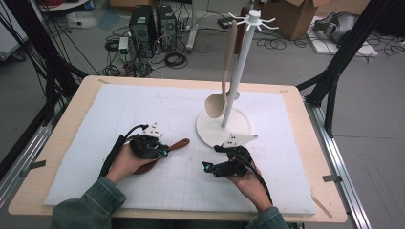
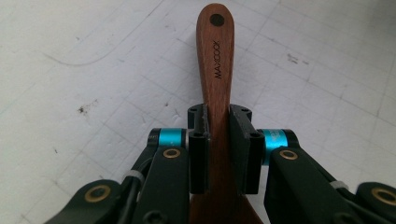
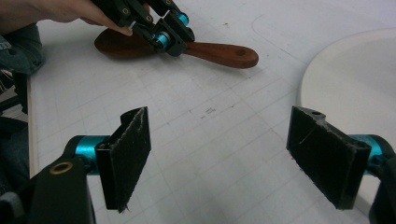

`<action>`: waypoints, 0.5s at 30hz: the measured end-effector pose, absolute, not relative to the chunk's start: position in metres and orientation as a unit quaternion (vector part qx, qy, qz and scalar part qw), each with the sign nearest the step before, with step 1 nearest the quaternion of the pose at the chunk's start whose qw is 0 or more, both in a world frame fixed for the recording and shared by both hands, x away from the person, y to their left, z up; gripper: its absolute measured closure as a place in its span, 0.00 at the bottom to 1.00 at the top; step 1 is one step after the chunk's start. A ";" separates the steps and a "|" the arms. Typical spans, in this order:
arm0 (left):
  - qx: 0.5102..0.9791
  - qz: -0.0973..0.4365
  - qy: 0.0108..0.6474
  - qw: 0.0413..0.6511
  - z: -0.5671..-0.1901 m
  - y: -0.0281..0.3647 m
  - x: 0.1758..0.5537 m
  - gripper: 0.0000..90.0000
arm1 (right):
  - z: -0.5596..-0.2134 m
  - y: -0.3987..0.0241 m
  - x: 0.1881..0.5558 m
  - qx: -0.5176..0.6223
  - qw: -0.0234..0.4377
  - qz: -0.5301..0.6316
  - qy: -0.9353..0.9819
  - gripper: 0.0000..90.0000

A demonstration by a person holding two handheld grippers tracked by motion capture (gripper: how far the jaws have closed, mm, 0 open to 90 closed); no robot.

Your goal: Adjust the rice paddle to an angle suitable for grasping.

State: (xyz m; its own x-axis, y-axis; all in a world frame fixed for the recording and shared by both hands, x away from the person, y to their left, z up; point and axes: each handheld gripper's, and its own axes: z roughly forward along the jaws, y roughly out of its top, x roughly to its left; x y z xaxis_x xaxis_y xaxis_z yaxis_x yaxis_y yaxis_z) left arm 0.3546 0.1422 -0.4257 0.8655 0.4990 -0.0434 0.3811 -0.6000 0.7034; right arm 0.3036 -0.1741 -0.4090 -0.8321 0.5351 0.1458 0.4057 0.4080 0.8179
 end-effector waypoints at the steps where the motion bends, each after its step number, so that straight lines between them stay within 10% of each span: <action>1: 0.891 0.079 0.246 0.373 -0.425 0.142 0.354 0.87 | -0.409 -0.173 0.304 0.283 0.069 0.465 0.836 0.24; 15: 0.888 0.075 0.225 0.394 -0.417 0.143 0.345 0.87 | -0.411 -0.157 0.309 0.280 0.053 0.467 0.837 0.24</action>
State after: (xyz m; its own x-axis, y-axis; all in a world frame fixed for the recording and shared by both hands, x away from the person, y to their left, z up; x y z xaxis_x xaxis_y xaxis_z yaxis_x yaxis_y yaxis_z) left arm 0.3446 0.1430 -0.4166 0.8873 0.4592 -0.0439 0.3407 -0.5882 0.7335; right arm 0.3094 -0.1575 -0.4106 -0.8372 0.5187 0.1734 0.4203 0.4072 0.8109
